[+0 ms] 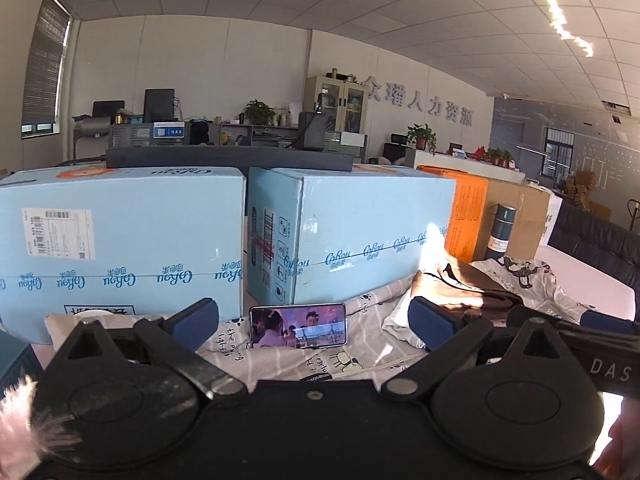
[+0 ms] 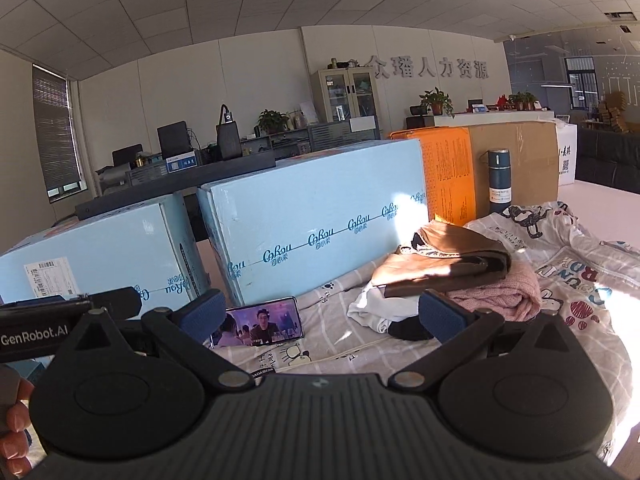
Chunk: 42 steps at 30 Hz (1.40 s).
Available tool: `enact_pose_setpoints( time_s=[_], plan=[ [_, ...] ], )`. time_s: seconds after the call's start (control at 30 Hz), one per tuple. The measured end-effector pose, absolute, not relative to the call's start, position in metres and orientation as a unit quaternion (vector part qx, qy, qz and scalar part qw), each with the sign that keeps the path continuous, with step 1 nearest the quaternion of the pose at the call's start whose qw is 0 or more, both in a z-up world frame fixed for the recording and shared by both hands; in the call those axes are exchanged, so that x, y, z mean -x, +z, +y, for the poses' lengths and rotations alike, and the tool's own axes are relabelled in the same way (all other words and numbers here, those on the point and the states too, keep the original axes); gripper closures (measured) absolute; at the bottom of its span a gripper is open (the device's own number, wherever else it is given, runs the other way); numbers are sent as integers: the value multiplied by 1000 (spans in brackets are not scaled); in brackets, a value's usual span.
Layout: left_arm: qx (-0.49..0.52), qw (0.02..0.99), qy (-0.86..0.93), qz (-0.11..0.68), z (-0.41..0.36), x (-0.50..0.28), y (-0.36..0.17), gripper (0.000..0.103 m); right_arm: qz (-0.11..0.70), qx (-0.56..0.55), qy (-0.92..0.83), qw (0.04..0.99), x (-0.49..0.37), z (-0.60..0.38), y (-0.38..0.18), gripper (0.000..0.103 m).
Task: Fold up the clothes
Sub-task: 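Move both tools toward the brown coat on top of the clothes pile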
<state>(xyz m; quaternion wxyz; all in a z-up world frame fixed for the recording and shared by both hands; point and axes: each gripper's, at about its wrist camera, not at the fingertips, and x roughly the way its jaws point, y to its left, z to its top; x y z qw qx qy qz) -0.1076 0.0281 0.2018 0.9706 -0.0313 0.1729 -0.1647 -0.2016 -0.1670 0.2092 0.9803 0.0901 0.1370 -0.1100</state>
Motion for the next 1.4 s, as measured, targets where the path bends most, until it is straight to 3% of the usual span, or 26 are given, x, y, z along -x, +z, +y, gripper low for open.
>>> enact_pose_setpoints(
  time_s=[0.7, 1.4],
  plan=[
    [23, 980, 3, 195, 102, 118, 150, 0, 196, -80, -32, 977, 155, -133, 163, 0],
    [49, 963, -102, 246, 43, 91, 153, 0, 229, -78, -79, 967, 143, -176, 168, 0]
  ],
)
